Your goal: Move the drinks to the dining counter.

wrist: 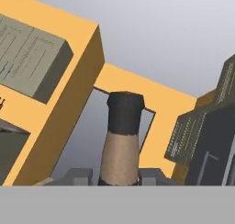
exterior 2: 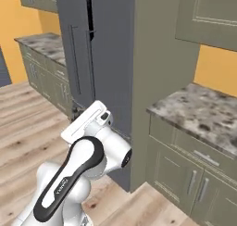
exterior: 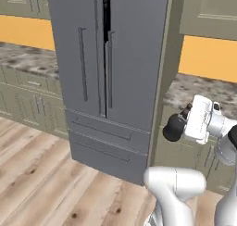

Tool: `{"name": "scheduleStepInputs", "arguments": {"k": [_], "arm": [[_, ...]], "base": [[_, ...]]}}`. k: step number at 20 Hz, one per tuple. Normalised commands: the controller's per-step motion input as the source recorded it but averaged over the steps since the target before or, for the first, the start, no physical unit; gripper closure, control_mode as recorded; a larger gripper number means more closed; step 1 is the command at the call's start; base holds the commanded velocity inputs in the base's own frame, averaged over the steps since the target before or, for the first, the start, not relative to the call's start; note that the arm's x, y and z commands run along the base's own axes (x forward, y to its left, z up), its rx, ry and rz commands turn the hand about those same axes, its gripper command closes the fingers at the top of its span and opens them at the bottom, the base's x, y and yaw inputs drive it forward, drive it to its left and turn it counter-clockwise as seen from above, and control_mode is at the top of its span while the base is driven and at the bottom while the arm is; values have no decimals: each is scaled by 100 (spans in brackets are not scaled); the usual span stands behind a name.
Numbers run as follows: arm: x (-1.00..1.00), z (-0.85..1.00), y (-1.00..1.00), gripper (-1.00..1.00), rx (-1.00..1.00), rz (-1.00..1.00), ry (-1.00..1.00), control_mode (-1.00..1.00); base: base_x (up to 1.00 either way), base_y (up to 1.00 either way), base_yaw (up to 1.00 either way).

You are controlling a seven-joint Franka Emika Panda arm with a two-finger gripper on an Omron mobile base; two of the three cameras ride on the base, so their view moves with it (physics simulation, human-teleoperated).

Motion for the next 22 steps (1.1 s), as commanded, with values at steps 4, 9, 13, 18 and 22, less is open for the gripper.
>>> {"name": "scheduleStepInputs", "arguments": {"k": [4, 9, 13, 18, 22], "arm": [[0, 0, 0, 100, 0, 0, 0, 100], [0, 0, 0, 100, 0, 0, 0, 100], [0, 0, 0, 100, 0, 0, 0, 100], [0, 0, 0, 100, 0, 0, 0, 100], [0, 0, 0, 100, 0, 0, 0, 100]], "base": [[-13, 0, 58], [-13, 0, 56], [-17, 0, 53], [-18, 0, 49], [-17, 0, 47]]}}
